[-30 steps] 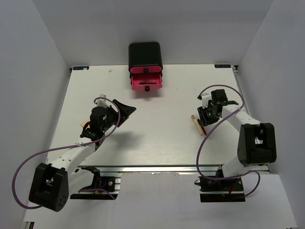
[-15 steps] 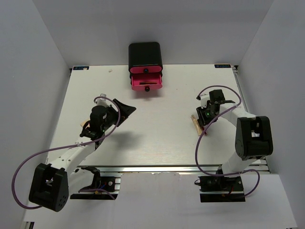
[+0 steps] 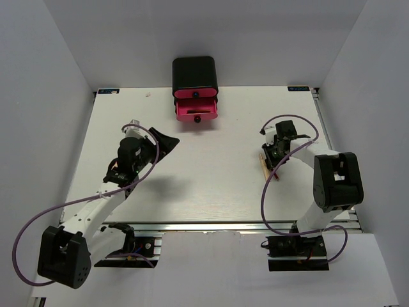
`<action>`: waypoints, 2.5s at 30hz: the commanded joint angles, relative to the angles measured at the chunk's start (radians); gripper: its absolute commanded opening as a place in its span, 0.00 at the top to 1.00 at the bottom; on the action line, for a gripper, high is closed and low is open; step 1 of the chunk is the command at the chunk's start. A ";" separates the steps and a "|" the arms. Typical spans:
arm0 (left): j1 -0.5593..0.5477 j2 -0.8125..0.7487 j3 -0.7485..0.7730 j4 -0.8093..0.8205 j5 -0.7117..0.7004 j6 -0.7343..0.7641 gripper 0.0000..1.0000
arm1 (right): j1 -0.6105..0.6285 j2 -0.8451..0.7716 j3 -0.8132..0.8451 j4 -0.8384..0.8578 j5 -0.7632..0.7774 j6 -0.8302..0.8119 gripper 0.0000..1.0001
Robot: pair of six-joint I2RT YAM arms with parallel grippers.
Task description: Organize the makeup
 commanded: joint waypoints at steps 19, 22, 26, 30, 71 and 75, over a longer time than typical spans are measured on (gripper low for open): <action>0.010 -0.076 0.029 -0.060 -0.040 0.025 0.06 | 0.212 0.045 0.496 0.059 -0.421 -0.530 1.00; 0.010 -0.091 0.020 -0.066 -0.047 0.014 0.07 | 0.330 0.106 0.548 0.163 -0.390 -0.681 1.00; 0.010 -0.113 0.004 -0.075 -0.054 -0.001 0.07 | 0.423 0.252 0.763 0.261 -0.323 -0.707 1.00; 0.010 -0.128 -0.009 -0.083 -0.062 -0.007 0.07 | 0.468 0.433 0.965 0.295 -0.240 -0.704 1.00; 0.008 0.971 0.618 0.187 -0.005 -0.454 0.82 | 0.286 0.262 0.915 0.396 -0.350 -0.279 0.44; 0.008 1.042 0.707 0.213 -0.014 -0.487 0.81 | 0.261 0.161 0.760 0.458 -0.359 -0.261 0.44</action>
